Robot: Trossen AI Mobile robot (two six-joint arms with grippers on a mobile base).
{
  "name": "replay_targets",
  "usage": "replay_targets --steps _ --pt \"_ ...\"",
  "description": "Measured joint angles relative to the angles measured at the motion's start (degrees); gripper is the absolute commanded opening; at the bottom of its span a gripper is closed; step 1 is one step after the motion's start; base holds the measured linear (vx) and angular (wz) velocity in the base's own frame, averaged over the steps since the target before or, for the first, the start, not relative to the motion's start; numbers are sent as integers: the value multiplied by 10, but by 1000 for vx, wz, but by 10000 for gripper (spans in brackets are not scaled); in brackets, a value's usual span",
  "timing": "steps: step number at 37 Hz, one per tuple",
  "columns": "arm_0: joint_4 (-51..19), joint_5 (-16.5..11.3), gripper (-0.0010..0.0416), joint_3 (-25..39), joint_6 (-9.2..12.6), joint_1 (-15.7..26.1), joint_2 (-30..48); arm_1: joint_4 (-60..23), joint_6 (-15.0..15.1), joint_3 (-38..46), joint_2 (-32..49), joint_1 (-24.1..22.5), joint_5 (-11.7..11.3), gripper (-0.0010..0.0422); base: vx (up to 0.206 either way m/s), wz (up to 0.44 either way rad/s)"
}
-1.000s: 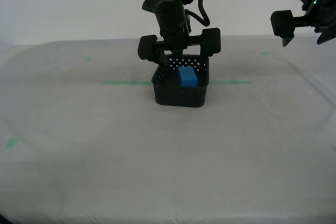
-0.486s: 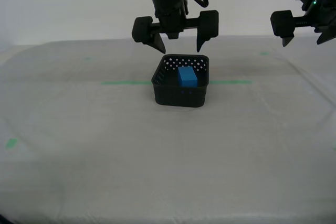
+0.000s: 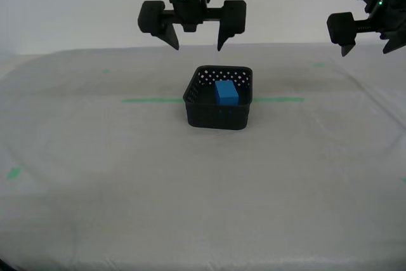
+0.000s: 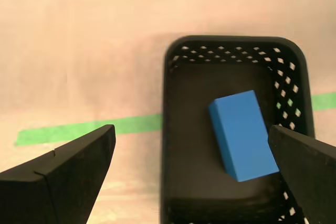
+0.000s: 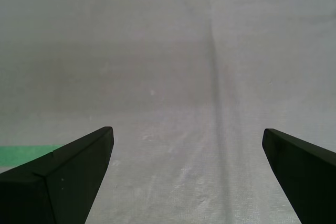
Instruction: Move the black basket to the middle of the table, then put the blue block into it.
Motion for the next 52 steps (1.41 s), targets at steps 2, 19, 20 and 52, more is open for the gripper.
replay_targets --steps 2,19,20,52 --pt "0 0 398 0 0 0 0 0 0 -9 -8 4 0 401 0 0" --pt "0 0 398 0 0 0 0 44 0 -162 -125 52 -7 400 0 0" --pt "0 0 399 0 0 -1 0 48 0 -174 -135 55 -10 400 0 0" --pt "0 0 398 0 0 -1 0 205 108 -384 -308 232 31 400 0 0"
